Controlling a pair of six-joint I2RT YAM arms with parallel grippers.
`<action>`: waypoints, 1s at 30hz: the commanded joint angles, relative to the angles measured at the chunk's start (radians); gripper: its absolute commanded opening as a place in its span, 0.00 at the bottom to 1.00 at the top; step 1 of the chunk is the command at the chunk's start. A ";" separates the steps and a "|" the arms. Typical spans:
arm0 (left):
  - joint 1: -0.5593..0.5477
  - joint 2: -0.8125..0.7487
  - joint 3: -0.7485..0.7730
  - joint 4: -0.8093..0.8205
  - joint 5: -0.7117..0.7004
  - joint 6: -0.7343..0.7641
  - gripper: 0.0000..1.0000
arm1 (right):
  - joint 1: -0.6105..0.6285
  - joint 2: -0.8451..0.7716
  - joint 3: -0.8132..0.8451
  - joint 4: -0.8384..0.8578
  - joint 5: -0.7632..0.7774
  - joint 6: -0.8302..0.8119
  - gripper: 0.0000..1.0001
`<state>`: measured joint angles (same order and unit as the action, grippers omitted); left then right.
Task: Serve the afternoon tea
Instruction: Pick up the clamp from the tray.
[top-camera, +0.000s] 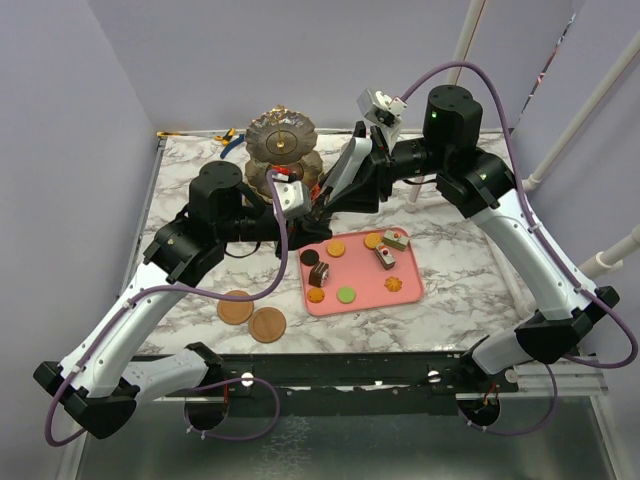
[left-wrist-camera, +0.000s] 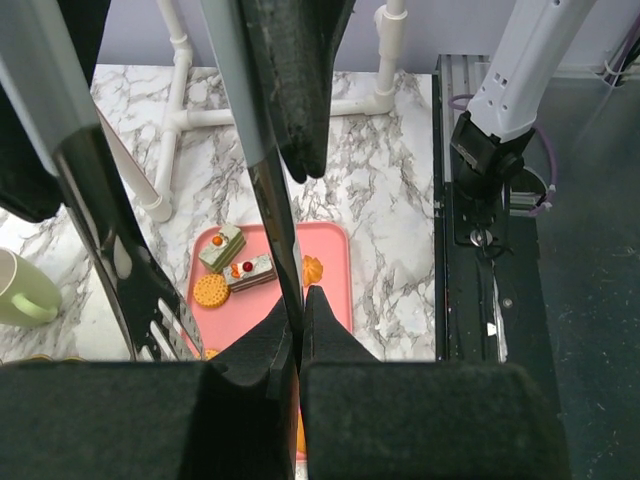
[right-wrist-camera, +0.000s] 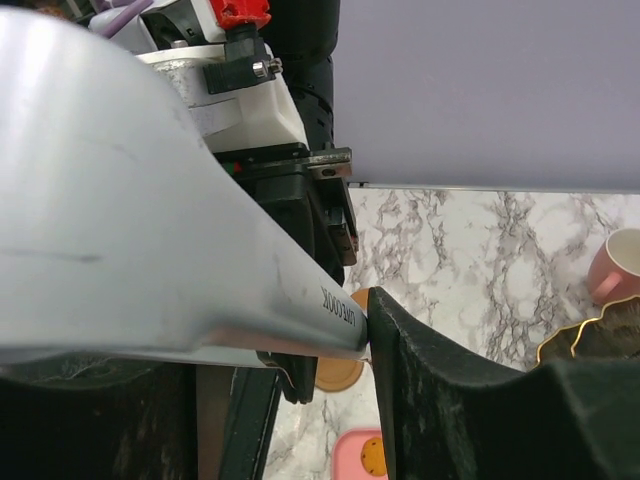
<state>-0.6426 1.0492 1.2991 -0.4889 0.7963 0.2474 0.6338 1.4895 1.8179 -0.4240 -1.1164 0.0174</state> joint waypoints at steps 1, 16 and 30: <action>-0.001 -0.016 0.040 -0.023 -0.001 0.059 0.00 | -0.005 0.006 0.038 -0.044 -0.047 0.013 0.51; -0.001 -0.012 0.063 -0.034 -0.016 0.082 0.00 | -0.005 -0.047 -0.057 0.052 -0.112 0.066 0.69; -0.001 -0.012 0.063 -0.037 -0.042 0.092 0.00 | -0.005 -0.084 -0.156 0.239 0.009 0.180 0.71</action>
<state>-0.6456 1.0492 1.3289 -0.5674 0.7849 0.3149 0.6266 1.4403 1.6932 -0.2417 -1.1458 0.1413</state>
